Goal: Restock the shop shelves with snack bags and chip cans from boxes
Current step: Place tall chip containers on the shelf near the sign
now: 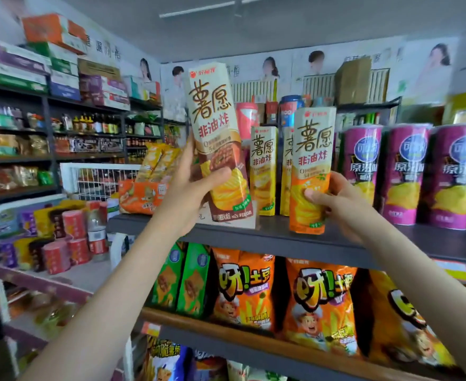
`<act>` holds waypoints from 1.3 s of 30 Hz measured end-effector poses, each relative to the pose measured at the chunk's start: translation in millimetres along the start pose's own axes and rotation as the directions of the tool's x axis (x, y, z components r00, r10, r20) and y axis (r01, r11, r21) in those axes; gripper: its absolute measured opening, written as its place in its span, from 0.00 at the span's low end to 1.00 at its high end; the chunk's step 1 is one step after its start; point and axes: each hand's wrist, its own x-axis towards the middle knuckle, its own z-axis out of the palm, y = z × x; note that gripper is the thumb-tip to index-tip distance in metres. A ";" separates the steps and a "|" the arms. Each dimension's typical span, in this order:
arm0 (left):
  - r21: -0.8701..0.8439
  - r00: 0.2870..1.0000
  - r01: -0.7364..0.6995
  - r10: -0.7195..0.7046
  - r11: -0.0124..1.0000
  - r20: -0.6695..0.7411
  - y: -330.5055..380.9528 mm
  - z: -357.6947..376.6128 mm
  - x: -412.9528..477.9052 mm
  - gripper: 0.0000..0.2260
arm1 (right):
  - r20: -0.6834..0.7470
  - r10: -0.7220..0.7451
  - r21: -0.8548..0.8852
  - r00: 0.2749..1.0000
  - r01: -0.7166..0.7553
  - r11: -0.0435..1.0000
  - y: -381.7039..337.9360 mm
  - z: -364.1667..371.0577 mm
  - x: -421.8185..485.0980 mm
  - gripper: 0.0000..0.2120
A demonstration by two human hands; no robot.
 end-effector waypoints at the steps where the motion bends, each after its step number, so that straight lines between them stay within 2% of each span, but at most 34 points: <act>1: -0.009 1.000 -0.005 0.005 1.000 0.018 -2.8 2.6 8.2 0.35 | -0.016 0.035 -0.011 0.999 -0.035 0.999 7.7 -3.5 7.4 0.25; 4: -0.017 0.998 -0.011 0.012 1.000 0.055 -12.1 7.9 29.8 0.41 | -0.057 0.076 -0.029 0.995 -0.078 0.997 21.7 -7.0 25.2 0.24; 8: -0.030 0.996 -0.027 0.029 0.999 0.083 -24.4 11.4 50.8 0.42 | -0.042 0.107 -0.116 0.993 -0.111 0.987 25.0 -2.2 40.3 0.30; 12: -0.074 0.996 -0.025 0.031 0.997 0.086 -29.3 14.4 66.0 0.42 | -0.029 0.122 -0.211 0.992 -0.125 0.970 26.4 -0.5 45.8 0.26; 15: -0.066 0.990 -0.042 0.050 0.997 0.134 -28.4 15.8 76.7 0.40 | -0.042 0.123 -0.283 0.992 -0.129 0.950 26.6 -3.1 44.1 0.30; 16: -0.056 0.988 -0.043 0.051 0.997 0.149 -28.0 15.6 80.7 0.40 | -0.079 0.100 -0.339 0.992 -0.121 0.933 25.4 -4.6 42.6 0.34; 18: -0.025 0.982 -0.055 0.058 0.998 0.179 -27.0 14.3 88.3 0.43 | -0.181 -0.056 -0.531 0.982 -0.050 0.846 15.9 -6.2 40.4 0.46; 19: -0.007 0.978 -0.069 0.069 0.998 0.197 -26.8 13.6 91.8 0.45 | -0.214 -0.174 -0.606 0.961 0.009 0.795 7.0 -5.4 39.2 0.48; 20: 0.011 0.972 -0.088 0.083 0.996 0.221 -26.1 13.1 94.3 0.45 | -0.234 -0.302 -0.650 0.924 0.082 0.755 -5.5 -2.1 36.9 0.45; 22: 0.070 0.953 -0.127 0.102 0.989 0.286 -24.2 16.0 97.7 0.46 | -0.226 -0.479 -0.631 0.848 0.247 0.736 -35.1 8.6 31.5 0.36; 23: 0.115 0.944 -0.147 0.104 0.983 0.313 -23.1 18.9 98.4 0.46 | -0.200 -0.504 -0.582 0.840 0.311 0.751 -49.9 15.4 29.0 0.35; 25: 0.197 0.927 -0.200 0.120 0.960 0.356 -21.9 26.7 97.3 0.46 | -0.097 -0.461 -0.461 0.882 0.371 0.806 -71.0 31.4 27.2 0.37; 27: 0.217 0.903 -0.256 0.152 0.942 0.403 -22.7 34.1 94.6 0.45 | 0.018 -0.395 -0.426 0.919 0.364 0.828 -77.1 44.7 28.8 0.37; 29: 0.212 0.884 -0.281 0.167 0.936 0.436 -26.1 38.3 91.3 0.44 | 0.055 -0.368 -0.417 0.928 0.356 0.836 -74.9 52.0 31.4 0.31; 36: 0.310 0.886 -0.249 0.086 0.917 0.455 -32.1 23.0 84.7 0.45 | -0.052 -0.364 -0.368 0.930 0.321 0.873 -44.9 59.0 34.2 0.30; 39: 0.314 0.898 -0.220 0.066 0.924 0.436 -34.9 11.3 81.3 0.42 | -0.091 -0.329 -0.326 0.940 0.284 0.901 -31.4 62.3 36.1 0.30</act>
